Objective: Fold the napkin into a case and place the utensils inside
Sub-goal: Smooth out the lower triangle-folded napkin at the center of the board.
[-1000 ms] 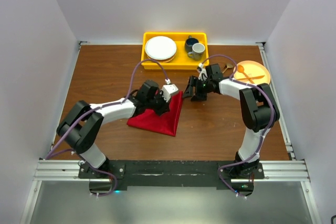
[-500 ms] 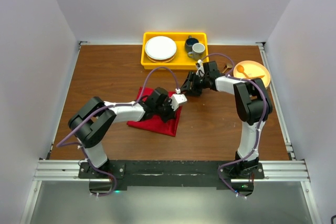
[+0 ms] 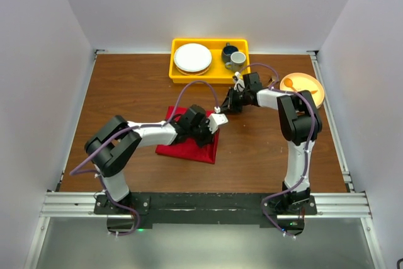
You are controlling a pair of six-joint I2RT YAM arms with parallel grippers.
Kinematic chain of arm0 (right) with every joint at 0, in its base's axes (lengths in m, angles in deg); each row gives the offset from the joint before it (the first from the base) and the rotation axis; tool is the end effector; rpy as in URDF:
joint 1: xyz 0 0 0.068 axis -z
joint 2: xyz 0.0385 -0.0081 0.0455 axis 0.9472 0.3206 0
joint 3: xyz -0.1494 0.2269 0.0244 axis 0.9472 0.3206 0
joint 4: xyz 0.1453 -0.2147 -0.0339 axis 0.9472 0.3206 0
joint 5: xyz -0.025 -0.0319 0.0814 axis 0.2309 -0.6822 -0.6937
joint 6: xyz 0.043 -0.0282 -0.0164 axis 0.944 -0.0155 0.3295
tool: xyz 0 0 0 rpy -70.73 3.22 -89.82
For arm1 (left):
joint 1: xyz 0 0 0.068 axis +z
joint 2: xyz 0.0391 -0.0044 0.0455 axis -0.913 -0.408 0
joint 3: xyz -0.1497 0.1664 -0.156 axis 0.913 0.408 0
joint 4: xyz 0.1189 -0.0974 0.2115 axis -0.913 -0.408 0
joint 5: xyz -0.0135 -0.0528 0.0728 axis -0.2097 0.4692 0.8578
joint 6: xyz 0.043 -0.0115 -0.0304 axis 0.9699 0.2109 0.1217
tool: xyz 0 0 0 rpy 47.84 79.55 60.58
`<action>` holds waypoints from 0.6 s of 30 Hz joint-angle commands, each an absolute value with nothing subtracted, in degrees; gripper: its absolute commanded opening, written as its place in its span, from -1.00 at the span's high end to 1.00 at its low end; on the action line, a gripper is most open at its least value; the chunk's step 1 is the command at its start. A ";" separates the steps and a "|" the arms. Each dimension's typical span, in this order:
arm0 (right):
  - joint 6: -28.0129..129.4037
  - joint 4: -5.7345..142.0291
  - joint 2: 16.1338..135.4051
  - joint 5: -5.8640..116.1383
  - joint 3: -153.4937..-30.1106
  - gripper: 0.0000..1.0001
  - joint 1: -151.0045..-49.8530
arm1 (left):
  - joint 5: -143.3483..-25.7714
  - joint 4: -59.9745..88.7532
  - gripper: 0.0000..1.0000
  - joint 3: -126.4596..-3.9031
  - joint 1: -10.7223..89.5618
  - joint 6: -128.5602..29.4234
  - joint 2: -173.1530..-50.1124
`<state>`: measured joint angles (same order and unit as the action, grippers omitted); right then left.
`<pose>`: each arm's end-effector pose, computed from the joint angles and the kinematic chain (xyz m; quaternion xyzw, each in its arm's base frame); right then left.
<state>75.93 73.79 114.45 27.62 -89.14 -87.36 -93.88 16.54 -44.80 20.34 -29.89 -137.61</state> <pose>0.4022 0.1371 0.1227 0.0309 0.9086 0.3848 0.1593 0.2391 -0.2593 0.1479 0.4645 0.7895 -0.2545 0.3101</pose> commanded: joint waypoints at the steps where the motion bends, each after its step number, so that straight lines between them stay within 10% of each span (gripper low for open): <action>1: 65.08 78.10 118.35 26.23 -93.67 1.00 -87.21 | -98.79 13.17 0.66 -47.33 20.91 -33.33 -131.34; 10: 53.63 81.97 125.38 15.06 -100.98 1.00 -87.30 | -110.31 4.03 0.60 -44.00 31.55 -31.06 -119.55; 18: 60.57 86.27 124.07 18.12 -101.86 -0.28 -85.54 | -106.72 10.34 0.60 -40.30 31.29 -28.40 -117.61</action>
<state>59.61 80.44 123.46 10.88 -102.47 -86.96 -106.52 6.02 -41.96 31.66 -29.37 -118.16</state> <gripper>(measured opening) 0.533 0.196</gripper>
